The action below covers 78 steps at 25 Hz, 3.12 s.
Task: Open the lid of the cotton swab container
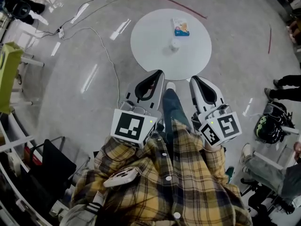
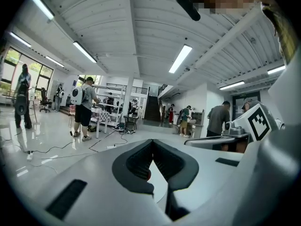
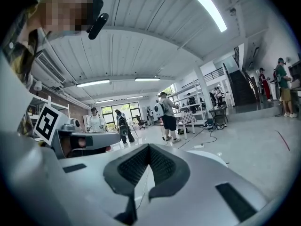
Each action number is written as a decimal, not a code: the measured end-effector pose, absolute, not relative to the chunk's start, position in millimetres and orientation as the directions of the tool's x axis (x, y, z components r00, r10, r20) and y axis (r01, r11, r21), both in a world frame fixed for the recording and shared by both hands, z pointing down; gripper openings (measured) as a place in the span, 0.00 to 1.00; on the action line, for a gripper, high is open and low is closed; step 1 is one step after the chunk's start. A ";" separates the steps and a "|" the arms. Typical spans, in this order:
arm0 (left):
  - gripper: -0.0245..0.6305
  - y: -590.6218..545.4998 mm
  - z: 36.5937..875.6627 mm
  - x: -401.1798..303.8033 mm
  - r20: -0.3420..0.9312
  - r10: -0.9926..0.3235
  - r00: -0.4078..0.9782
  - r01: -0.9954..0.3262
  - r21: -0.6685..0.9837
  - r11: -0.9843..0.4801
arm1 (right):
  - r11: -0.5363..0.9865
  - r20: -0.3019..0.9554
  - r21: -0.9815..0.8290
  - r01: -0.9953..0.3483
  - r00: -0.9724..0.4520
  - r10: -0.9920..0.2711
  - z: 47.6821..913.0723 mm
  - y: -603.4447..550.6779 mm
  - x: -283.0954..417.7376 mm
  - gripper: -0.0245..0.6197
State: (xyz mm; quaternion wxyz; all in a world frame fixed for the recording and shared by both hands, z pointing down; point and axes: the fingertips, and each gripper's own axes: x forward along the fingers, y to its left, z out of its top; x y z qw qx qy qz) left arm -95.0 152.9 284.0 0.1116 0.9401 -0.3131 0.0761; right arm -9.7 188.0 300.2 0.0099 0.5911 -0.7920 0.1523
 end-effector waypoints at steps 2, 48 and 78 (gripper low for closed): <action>0.07 133.8 284.1 -81.8 0.217 -0.575 0.789 -0.610 0.163 -0.775 | 0.260 0.198 -0.237 -0.936 -0.308 -0.930 301.0 167.5 3.6 0.06; 0.07 -71.1 314.6 30.8 0.336 -0.604 0.723 -0.677 0.174 -0.715 | 0.415 0.318 -0.282 -0.865 -0.492 -0.811 339.4 -49.2 96.3 0.06; 0.07 -56.2 488.6 26.8 0.563 -0.478 0.674 -0.671 0.195 -0.715 | 0.396 0.503 -0.327 -0.858 -0.513 -0.696 478.8 -51.7 92.7 0.06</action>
